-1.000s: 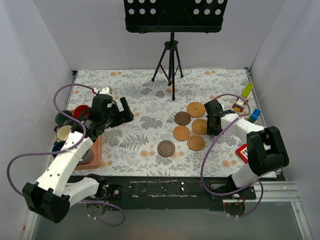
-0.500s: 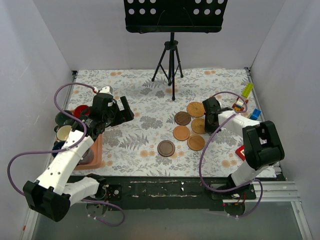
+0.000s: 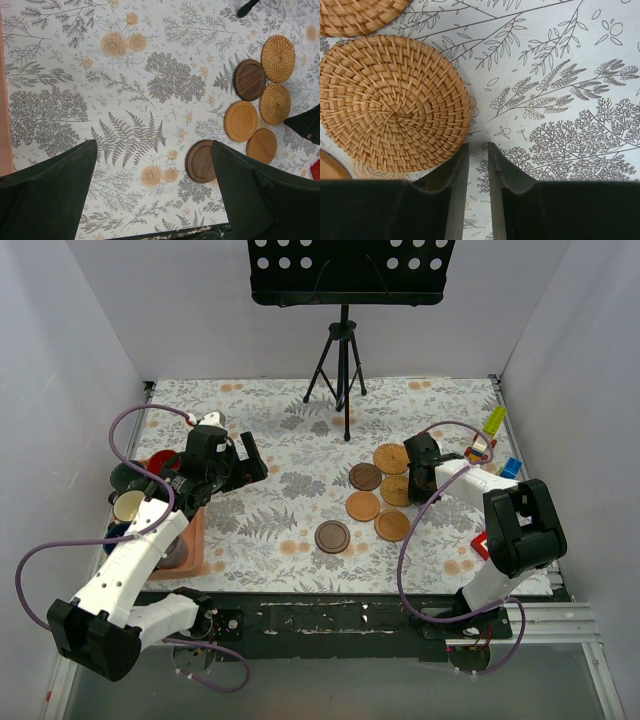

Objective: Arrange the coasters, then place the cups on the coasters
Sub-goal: Move the coaster to the center of the board.

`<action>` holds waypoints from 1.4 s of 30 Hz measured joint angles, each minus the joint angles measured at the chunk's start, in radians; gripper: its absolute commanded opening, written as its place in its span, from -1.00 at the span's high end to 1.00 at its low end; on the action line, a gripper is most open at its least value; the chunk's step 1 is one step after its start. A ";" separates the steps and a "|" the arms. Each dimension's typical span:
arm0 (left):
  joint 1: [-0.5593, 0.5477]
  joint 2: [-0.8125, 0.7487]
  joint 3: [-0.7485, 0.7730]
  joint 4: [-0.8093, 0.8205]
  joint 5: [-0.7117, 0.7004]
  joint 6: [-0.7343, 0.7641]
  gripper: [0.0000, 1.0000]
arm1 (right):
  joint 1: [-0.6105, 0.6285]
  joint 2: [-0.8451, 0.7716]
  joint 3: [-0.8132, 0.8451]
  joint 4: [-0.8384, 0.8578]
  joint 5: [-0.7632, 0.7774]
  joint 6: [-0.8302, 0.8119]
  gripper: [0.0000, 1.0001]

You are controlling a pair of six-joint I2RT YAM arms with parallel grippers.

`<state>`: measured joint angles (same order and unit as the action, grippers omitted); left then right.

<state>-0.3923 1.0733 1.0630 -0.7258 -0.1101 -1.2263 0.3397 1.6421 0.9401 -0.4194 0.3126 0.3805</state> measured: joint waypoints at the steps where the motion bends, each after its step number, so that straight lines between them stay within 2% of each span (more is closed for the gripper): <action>1: 0.000 0.001 0.000 0.000 -0.001 0.000 -0.96 | 0.000 0.000 0.000 -0.001 0.002 0.004 0.36; 5: 0.000 0.002 0.000 0.000 -0.006 0.000 -0.96 | 0.000 -0.020 -0.005 -0.016 0.007 0.013 0.13; 9: 0.000 0.002 0.000 0.000 -0.006 0.000 -0.96 | 0.000 -0.115 -0.029 -0.035 0.000 0.013 -0.09; 15: 0.000 0.002 0.000 0.002 -0.003 0.000 -0.96 | 0.001 -0.301 -0.088 -0.029 -0.056 -0.011 -0.10; 22: 0.000 0.002 0.000 0.013 0.014 0.000 -0.96 | 0.024 -0.350 -0.224 -0.008 -0.158 -0.021 -0.12; 28: 0.000 -0.004 0.000 0.016 0.021 0.000 -0.96 | 0.081 -0.330 -0.252 0.011 -0.189 -0.012 0.01; 42: 0.000 -0.023 0.000 0.016 0.021 0.000 -0.96 | 0.095 -0.246 -0.221 0.029 -0.129 0.038 0.35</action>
<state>-0.3923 1.0508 1.0626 -0.7097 -0.0887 -1.2263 0.4351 1.3964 0.7189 -0.3908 0.1841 0.4183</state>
